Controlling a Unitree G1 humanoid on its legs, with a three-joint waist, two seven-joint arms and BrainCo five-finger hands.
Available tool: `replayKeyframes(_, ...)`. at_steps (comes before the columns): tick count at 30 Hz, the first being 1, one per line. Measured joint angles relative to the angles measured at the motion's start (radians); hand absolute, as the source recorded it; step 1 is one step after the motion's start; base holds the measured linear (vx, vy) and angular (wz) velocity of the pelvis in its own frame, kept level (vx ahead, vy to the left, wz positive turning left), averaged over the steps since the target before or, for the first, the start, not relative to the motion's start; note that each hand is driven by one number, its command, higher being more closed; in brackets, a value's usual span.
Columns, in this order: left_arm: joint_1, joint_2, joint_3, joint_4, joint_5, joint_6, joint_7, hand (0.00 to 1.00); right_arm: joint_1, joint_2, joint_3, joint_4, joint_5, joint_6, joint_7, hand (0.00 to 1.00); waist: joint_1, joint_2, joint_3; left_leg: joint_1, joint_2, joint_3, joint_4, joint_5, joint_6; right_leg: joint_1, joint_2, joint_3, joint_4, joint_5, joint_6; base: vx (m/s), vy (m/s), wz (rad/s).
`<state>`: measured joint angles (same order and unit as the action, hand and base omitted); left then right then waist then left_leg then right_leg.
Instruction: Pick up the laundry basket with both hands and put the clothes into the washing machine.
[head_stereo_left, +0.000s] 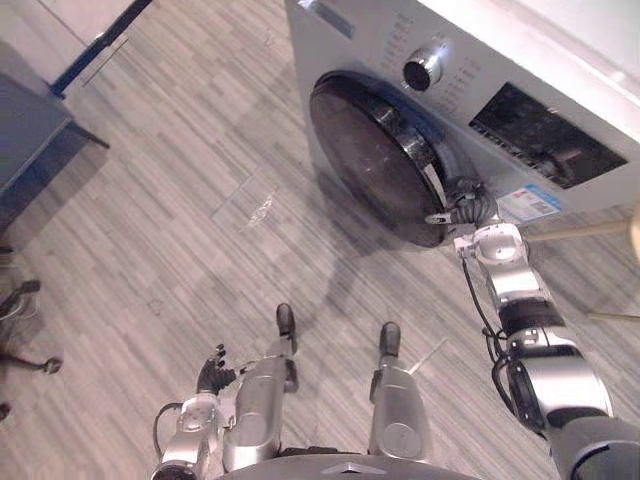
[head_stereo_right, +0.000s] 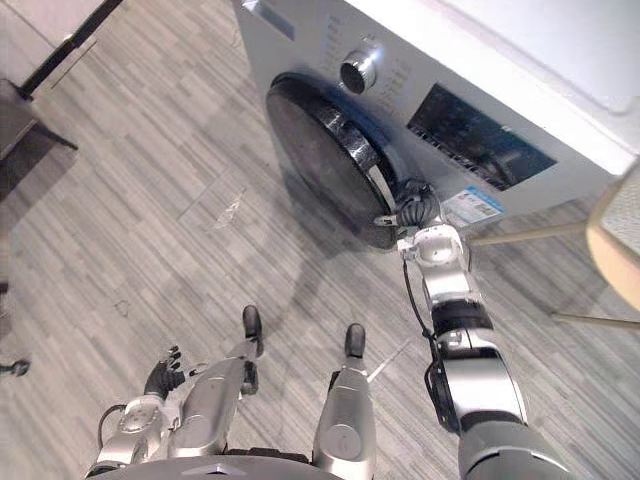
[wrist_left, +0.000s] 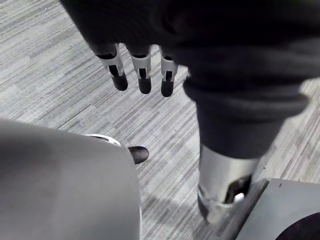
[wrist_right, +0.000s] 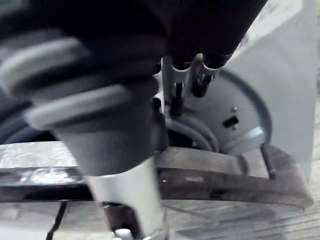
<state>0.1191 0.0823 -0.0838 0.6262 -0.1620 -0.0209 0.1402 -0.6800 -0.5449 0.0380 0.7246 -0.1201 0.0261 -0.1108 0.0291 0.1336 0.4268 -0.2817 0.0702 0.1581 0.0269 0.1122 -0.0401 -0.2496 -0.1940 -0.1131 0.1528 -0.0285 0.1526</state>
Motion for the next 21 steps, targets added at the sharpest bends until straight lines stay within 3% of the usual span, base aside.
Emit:
replayKeyframes(5,-0.006,-0.009,-0.016,-0.005,-0.013,0.0,0.009,0.0,0.023,0.085,0.004,-0.019,0.005,0.014,-0.067,0.0,0.001,0.007,0.003,-0.001,0.002,-0.02,-0.013,0.013,-0.003,-0.003,0.004,-0.012,0.009,-0.003,-0.004,-0.02,0.006,0.07)
replayKeyframes(7,-0.006,-0.009,-0.015,-0.005,-0.015,0.001,0.016,0.0,0.109,0.113,0.057,-0.122,0.015,0.018,-0.069,0.0,0.002,0.006,0.003,0.004,0.008,-0.025,-0.013,0.015,-0.006,0.01,0.007,-0.027,0.009,-0.007,-0.007,0.04,-0.013,0.12)
replayKeyframes(9,-0.006,-0.009,-0.014,-0.004,-0.013,0.002,0.022,0.0,0.185,0.144,0.12,-0.208,0.022,0.016,-0.053,0.0,0.001,0.005,0.002,0.011,0.012,-0.03,-0.013,0.016,-0.008,0.019,0.008,-0.032,0.008,-0.009,-0.009,0.04,-0.011,0.06)
replayKeyframes(13,-0.007,-0.016,-0.001,0.011,-0.009,0.017,0.023,0.0,0.337,0.225,0.263,-0.336,0.056,-0.005,0.062,0.0,-0.003,0.001,-0.011,0.064,0.011,-0.052,-0.022,0.012,-0.014,0.087,0.007,-0.063,0.004,-0.028,-0.009,0.05,-0.005,0.19)
replayKeyframes(16,-0.007,-0.014,0.026,0.027,0.007,0.027,0.023,0.0,0.459,0.303,0.299,-0.419,0.079,-0.03,0.131,0.0,0.002,-0.02,-0.054,0.076,0.008,-0.078,-0.037,0.02,-0.022,0.116,0.005,-0.094,-0.003,-0.035,-0.006,0.05,0.001,0.25)
replayKeyframes(21,-0.012,0.0,0.046,0.025,0.05,0.034,0.027,0.0,0.562,0.349,0.221,-0.482,0.117,-0.046,0.152,0.0,0.005,-0.071,-0.11,0.094,0.005,-0.086,-0.05,0.027,-0.025,0.145,0.004,-0.108,-0.02,-0.035,-0.004,0.01,0.009,0.11)
